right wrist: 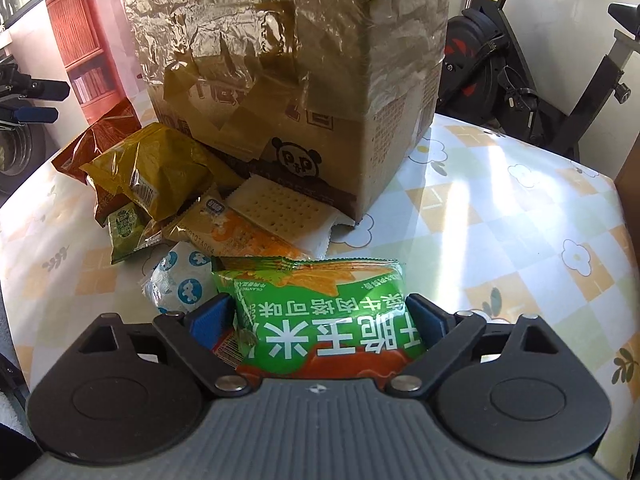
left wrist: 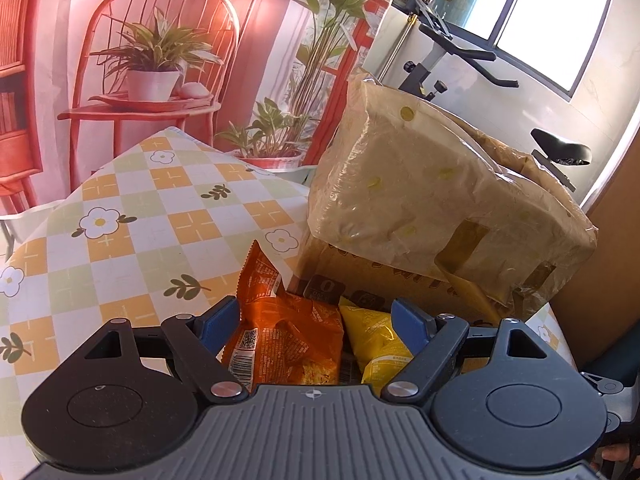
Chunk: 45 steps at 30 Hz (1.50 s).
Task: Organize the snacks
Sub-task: 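Grasp the green corn-snack bag with the right tool while the left grasps the orange bag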
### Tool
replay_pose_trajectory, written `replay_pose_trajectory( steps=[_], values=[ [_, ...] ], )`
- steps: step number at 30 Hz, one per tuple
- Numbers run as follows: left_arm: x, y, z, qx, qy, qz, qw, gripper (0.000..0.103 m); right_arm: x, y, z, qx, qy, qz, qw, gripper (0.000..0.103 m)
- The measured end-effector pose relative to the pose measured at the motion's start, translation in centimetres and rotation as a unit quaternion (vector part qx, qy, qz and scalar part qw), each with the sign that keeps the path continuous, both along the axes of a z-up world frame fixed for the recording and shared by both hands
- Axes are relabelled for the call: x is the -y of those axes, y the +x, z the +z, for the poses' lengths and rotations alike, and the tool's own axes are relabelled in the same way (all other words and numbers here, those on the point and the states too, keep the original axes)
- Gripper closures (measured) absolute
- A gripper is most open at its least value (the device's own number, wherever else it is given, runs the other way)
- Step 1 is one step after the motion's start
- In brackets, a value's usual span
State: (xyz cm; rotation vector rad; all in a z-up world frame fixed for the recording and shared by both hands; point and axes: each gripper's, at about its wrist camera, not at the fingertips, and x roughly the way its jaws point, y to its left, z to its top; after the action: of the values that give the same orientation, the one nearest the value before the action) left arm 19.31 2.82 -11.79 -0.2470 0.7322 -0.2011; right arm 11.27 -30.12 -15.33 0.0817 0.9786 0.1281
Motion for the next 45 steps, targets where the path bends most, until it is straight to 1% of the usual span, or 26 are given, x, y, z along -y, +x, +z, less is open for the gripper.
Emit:
replay_pose_trajectory(
  steps=[2, 4, 6, 9, 12, 14, 17, 19, 24, 28, 31, 34, 36, 37, 38, 40, 41, 43, 45],
  values=[
    [-0.3, 0.0, -0.4, -0.005, 0.0, 0.005, 1.0, 0.019, -0.1, -0.4, 0.2, 0.01, 0.001, -0.012, 1.0, 0.017],
    [-0.7, 0.0, -0.7, -0.008, -0.001, 0.007, 0.9999, 0.019, -0.2, -0.9, 0.7, 0.025, -0.008, -0.031, 0.999, 0.02],
    [-1.1, 0.1, -0.9, -0.008, -0.002, 0.006, 0.9999, 0.019, -0.4, -1.4, 1.4, 0.046, -0.014, -0.057, 0.997, 0.021],
    [-1.8, 0.9, -1.4, -0.009, 0.001, 0.003, 1.0, 0.018, -0.6, -2.1, 2.6, 0.081, -0.006, -0.099, 0.992, 0.021],
    [-2.1, 1.9, -1.9, -0.013, 0.001, 0.005, 0.9999, 0.018, -0.9, -2.4, 3.4, 0.104, -0.009, -0.137, 0.985, 0.021],
    [-2.3, 2.6, -2.5, -0.014, -0.012, 0.002, 0.9998, 0.017, -1.0, -2.6, 3.8, 0.114, -0.006, -0.161, 0.98, 0.021],
    [-2.1, 3.6, -3.6, -0.026, -0.031, -0.005, 0.9992, 0.016, -0.8, -2.7, 4.1, 0.122, 0.011, -0.185, 0.975, 0.021],
    [-1.9, 4.3, -4.4, -0.034, -0.042, -0.012, 0.9985, 0.016, -0.8, -2.7, 4.2, 0.122, 0.007, -0.194, 0.973, 0.021],
    [-1.5, 5.1, -6.3, -0.053, -0.051, -0.024, 0.997, 0.015, -0.9, -2.9, 4.8, 0.122, -0.009, -0.198, 0.972, 0.021],
    [-1.2, 5.4, -7.8, -0.071, -0.05, -0.028, 0.9958, 0.014, -0.9, -2.7, 4.8, 0.12, -0.013, -0.203, 0.972, 0.021],
    [-0.9, 5.4, -8.2, -0.073, -0.05, -0.026, 0.9957, 0.011, -0.9, -2.7, 4.8, 0.121, -0.011, -0.203, 0.972, 0.021],
    [-0.7, 5.4, -8.4, -0.076, -0.051, -0.028, 0.9954, 0.011, -1.0, -2.5, 4.9, 0.121, -0.009, -0.201, 0.972, 0.021],
    [-0.7, 5.5, -8.5, -0.079, -0.054, -0.031, 0.9949, 0.016, -1.0, -2.4, 4.9, 0.124, -0.011, -0.199, 0.972, 0.021],
    [-0.7, 5.5, -8.4, -0.077, -0.058, -0.037, 0.9946, 0.026, -1.0, -2.4, 5.0, 0.125, -0.012, -0.199, 0.972, 0.021],
    [-0.7, 5.4, -8.3, -0.075, -0.061, -0.043, 0.9944, 0.032, -1.1, -2.4, 5.1, 0.127, -0.014, -0.198, 0.972, 0.021],
    [-0.1, 4.9, -7.6, -0.067, -0.029, -0.05, 0.9961, 0.035, -1.1, -2.5, 5.2, 0.131, -0.018, -0.196, 0.972, 0.021],
    [0.2, 4.6, -7.2, -0.059, -0.012, -0.054, 0.9967, 0.039, -1.1, -2.5, 5.3, 0.132, -0.02, -0.195, 0.972, 0.021],
    [0.4, 4.0, -6.5, -0.045, 0.001, -0.062, 0.997, 0.043, -1.1, -2.5, 5.4, 0.135, -0.022, -0.196, 0.971, 0.021],
    [0.3, 3.5, -5.9, -0.039, 0.006, -0.058, 0.9975, 0.046, -1.1, -2.6, 5.6, 0.141, -0.023, -0.197, 0.97, 0.021]
  ],
)
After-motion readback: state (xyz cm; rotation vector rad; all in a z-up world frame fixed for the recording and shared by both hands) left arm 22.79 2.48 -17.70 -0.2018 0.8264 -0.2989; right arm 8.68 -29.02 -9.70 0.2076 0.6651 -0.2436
